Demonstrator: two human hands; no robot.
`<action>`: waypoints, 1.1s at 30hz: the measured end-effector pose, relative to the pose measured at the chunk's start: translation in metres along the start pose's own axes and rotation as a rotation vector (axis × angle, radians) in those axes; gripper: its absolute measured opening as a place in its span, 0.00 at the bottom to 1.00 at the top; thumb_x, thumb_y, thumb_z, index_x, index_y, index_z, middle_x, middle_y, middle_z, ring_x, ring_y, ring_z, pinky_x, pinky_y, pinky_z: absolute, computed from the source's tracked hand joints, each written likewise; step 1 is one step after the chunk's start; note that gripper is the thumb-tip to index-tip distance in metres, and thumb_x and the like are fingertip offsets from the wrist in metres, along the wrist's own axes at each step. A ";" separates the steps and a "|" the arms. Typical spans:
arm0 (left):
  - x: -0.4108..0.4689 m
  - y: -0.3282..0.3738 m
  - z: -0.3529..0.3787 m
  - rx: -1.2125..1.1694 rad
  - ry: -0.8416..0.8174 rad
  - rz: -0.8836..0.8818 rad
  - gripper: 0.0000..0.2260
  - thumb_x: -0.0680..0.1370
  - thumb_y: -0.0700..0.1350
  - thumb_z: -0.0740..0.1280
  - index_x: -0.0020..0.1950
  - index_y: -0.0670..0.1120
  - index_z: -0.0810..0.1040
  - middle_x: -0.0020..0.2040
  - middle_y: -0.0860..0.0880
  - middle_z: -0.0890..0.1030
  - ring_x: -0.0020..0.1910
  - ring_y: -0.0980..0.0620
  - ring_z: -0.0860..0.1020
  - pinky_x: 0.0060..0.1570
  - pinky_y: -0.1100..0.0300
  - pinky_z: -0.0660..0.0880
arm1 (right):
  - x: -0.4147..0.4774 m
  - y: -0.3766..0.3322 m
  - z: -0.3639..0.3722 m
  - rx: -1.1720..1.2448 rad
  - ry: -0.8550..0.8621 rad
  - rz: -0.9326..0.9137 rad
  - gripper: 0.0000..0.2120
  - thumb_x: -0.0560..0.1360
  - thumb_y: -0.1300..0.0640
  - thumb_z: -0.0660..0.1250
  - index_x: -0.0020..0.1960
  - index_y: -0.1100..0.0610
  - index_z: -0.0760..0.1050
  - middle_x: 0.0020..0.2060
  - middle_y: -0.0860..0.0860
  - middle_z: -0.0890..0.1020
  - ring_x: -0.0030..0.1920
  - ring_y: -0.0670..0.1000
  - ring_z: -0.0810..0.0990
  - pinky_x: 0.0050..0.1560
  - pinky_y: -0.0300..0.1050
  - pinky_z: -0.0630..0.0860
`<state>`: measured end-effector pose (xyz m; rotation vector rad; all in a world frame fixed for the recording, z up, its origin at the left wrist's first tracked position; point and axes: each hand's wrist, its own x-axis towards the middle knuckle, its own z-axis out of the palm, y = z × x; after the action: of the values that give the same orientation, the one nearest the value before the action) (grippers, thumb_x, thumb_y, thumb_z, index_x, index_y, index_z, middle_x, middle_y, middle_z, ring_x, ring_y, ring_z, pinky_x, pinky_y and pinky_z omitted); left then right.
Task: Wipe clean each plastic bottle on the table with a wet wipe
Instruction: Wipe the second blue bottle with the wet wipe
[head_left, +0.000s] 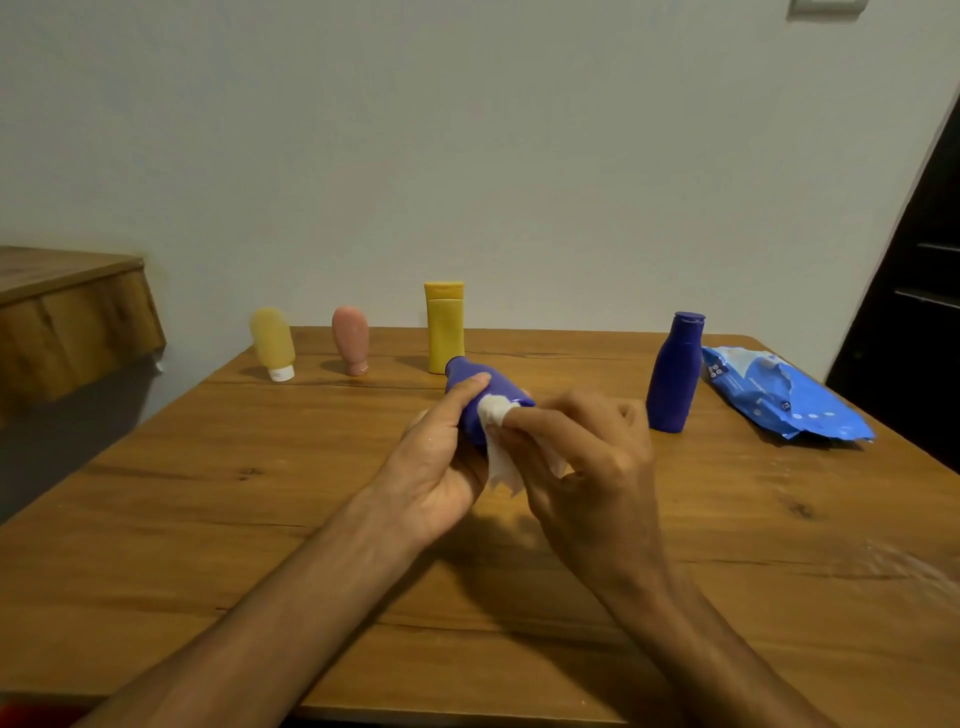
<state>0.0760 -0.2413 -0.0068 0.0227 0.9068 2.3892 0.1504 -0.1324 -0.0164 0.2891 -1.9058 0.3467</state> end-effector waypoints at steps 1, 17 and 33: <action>0.000 -0.001 -0.001 0.009 0.006 -0.007 0.20 0.73 0.41 0.71 0.63 0.36 0.74 0.48 0.37 0.82 0.43 0.43 0.83 0.33 0.52 0.82 | -0.001 -0.001 0.002 -0.005 -0.008 -0.024 0.11 0.73 0.49 0.66 0.48 0.55 0.80 0.38 0.51 0.80 0.40 0.47 0.75 0.43 0.39 0.61; 0.000 -0.003 0.007 -0.033 0.019 0.013 0.20 0.77 0.40 0.69 0.68 0.37 0.71 0.55 0.36 0.78 0.47 0.42 0.81 0.32 0.53 0.82 | 0.005 0.010 -0.004 -0.008 0.014 0.034 0.10 0.73 0.50 0.66 0.45 0.55 0.80 0.36 0.50 0.79 0.37 0.47 0.74 0.41 0.43 0.62; -0.001 0.001 0.005 -0.021 0.009 0.024 0.22 0.76 0.40 0.69 0.69 0.38 0.70 0.55 0.36 0.79 0.47 0.43 0.81 0.35 0.51 0.83 | 0.007 0.007 -0.007 0.087 -0.029 0.068 0.11 0.73 0.53 0.65 0.46 0.59 0.80 0.37 0.53 0.78 0.38 0.47 0.72 0.33 0.45 0.70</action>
<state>0.0773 -0.2394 -0.0016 0.0151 0.8899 2.4226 0.1519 -0.1234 -0.0083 0.2889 -1.9356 0.4734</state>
